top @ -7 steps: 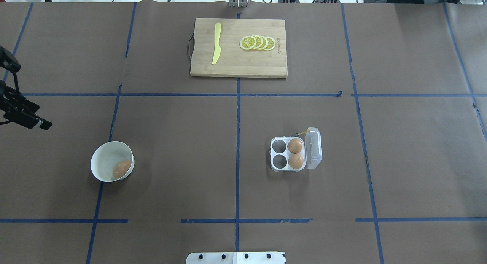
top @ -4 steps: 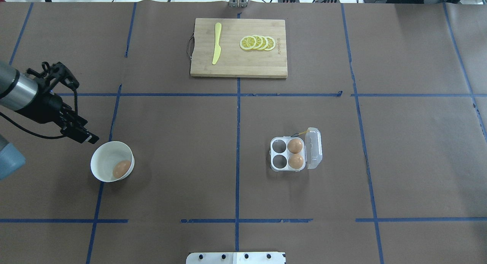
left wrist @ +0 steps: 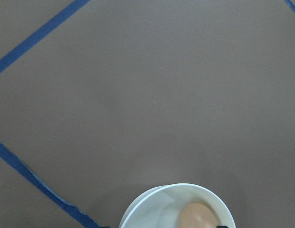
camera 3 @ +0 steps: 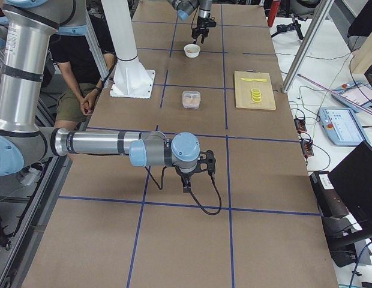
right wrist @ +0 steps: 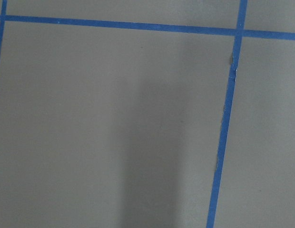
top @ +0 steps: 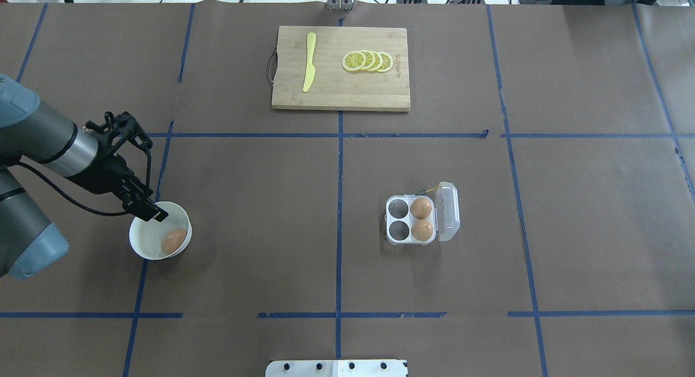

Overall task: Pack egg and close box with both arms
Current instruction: 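Move the left gripper over the brown egg in the white bowl, then lower the left gripper into the bowl and close on the egg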

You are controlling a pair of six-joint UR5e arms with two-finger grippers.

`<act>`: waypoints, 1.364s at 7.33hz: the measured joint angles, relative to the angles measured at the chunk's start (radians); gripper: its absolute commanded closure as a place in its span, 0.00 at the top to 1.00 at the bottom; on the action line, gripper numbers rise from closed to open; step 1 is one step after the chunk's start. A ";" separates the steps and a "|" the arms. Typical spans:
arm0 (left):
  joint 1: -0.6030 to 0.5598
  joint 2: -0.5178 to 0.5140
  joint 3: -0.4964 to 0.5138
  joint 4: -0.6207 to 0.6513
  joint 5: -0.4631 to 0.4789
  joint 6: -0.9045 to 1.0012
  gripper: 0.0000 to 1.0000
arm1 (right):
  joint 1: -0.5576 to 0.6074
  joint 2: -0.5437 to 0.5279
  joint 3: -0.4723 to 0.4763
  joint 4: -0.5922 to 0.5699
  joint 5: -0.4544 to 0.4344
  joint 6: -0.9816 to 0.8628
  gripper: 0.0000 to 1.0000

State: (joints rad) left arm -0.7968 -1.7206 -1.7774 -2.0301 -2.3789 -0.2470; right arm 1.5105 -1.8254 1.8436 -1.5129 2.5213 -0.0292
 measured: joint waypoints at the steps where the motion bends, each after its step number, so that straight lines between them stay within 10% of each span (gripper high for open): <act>1: 0.017 0.001 0.000 0.000 0.000 -0.014 0.75 | -0.002 0.000 -0.001 0.000 0.000 0.000 1.00; 10: 0.080 0.002 0.039 -0.005 -0.002 -0.033 0.71 | -0.006 0.000 -0.009 0.000 0.001 -0.001 1.00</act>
State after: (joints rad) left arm -0.7172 -1.7187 -1.7383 -2.0353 -2.3804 -0.2805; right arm 1.5049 -1.8254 1.8346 -1.5125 2.5219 -0.0307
